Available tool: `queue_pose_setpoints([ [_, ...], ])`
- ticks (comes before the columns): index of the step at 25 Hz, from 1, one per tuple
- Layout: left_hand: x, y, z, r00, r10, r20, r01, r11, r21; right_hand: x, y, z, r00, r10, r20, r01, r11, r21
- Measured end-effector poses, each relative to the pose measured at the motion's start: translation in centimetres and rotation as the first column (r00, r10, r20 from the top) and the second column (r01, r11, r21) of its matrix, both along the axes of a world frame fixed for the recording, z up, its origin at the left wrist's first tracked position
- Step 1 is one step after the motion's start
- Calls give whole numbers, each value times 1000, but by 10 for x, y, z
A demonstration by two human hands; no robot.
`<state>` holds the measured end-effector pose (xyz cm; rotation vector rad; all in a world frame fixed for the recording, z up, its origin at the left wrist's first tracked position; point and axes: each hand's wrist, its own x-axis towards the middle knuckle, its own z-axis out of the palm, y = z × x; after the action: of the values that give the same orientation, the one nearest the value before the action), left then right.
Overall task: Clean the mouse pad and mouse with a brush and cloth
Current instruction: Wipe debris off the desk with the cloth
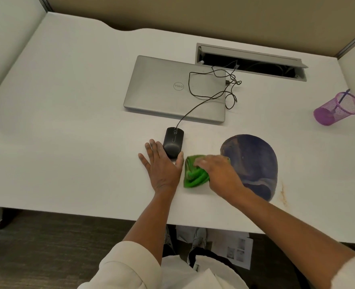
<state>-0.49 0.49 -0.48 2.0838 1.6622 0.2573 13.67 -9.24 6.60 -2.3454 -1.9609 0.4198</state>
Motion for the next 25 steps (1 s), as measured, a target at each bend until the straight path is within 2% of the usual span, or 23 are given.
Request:
queue_pose_setpoints([
  [3, -1, -1, -1, 1000, -2, 13, 2, 1000, 9, 3, -28, 8, 988, 124, -96, -130, 990, -54],
  [5, -1, -1, -1, 1000, 7, 18, -7, 1000, 15, 18, -13, 13, 986, 52, -161, -51, 999, 7],
  [8, -1, -1, -1, 1000, 7, 22, -7, 1000, 28, 36, 29, 15, 991, -109, -73, 114, 992, 62],
  [11, -3, -1, -1, 1000, -6, 28, 5, 1000, 31, 23, 33, 6, 997, -83, -7, 83, 996, 15],
  [15, -3, -1, -2, 1000, -4, 26, 3, 1000, 29, -9, -28, -8, 996, -86, -29, 87, 995, 55],
  [17, -3, -2, -2, 1000, -4, 26, 3, 999, 32, -20, -63, -11, 991, -110, -73, 113, 992, 47],
  [20, -4, -2, -3, 999, -19, 38, 18, 1000, 22, -13, -89, -6, 961, -162, -226, 167, 986, 2],
  [22, -8, -5, -4, 999, -29, 22, 29, 999, 16, 3, -74, 1, 939, -189, -287, 210, 976, 47],
  [25, -23, -19, -6, 998, -48, -34, 48, 999, 15, 16, -28, 7, 939, -197, -283, 231, 969, 92],
])
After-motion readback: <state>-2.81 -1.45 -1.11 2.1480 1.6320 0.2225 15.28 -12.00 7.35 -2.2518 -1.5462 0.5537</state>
